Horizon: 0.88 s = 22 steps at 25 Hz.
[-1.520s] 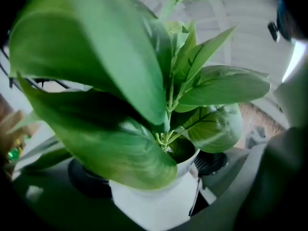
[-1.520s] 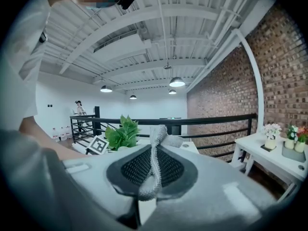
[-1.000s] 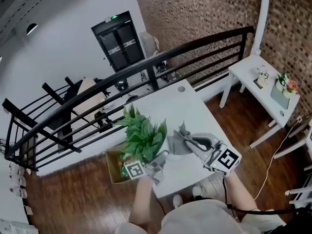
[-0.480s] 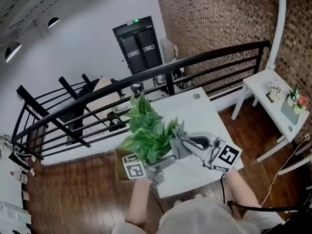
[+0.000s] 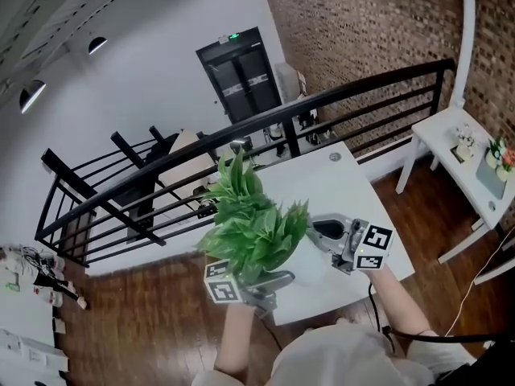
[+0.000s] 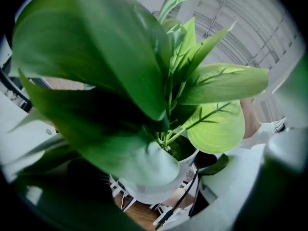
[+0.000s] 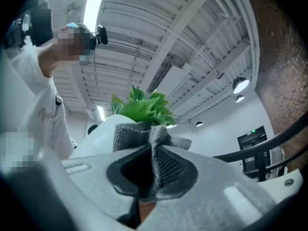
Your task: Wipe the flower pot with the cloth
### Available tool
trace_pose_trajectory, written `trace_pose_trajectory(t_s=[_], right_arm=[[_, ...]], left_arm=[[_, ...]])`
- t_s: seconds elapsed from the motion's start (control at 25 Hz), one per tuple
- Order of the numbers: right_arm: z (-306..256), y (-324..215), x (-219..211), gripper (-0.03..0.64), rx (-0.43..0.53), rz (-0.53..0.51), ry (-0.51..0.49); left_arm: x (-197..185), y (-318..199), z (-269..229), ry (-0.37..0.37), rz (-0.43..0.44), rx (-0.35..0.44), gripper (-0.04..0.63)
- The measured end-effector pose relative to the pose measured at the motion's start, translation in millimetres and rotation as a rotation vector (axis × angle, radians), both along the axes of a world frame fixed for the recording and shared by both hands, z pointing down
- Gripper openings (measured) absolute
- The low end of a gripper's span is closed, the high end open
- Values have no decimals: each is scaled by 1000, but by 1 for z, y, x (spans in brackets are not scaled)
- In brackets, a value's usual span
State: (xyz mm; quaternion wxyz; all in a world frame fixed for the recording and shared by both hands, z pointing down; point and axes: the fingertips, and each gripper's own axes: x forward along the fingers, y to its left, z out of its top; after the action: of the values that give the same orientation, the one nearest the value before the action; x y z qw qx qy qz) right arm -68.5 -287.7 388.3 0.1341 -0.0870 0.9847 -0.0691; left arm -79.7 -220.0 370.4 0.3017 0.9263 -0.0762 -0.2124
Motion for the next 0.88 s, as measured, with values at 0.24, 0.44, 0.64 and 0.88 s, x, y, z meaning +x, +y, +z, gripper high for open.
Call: trace_pose_trajectory(t_s=[0.24,0.44,0.64,0.88], right_arm=[[8,5,-12,11,-83,-72,-54],[15,5,-11,9,-99,-85,-41],[-35,-9,37,11,46,35,-142],[-96,71,10,11,475,47,59]], left_arm=[[0,6,-11,122,12,-27,539],[4,6,-11,133,2,-37,540],[-13,-18,-3,137,-119,-74,540],[-35,-44,1,151,-223,-112,539]])
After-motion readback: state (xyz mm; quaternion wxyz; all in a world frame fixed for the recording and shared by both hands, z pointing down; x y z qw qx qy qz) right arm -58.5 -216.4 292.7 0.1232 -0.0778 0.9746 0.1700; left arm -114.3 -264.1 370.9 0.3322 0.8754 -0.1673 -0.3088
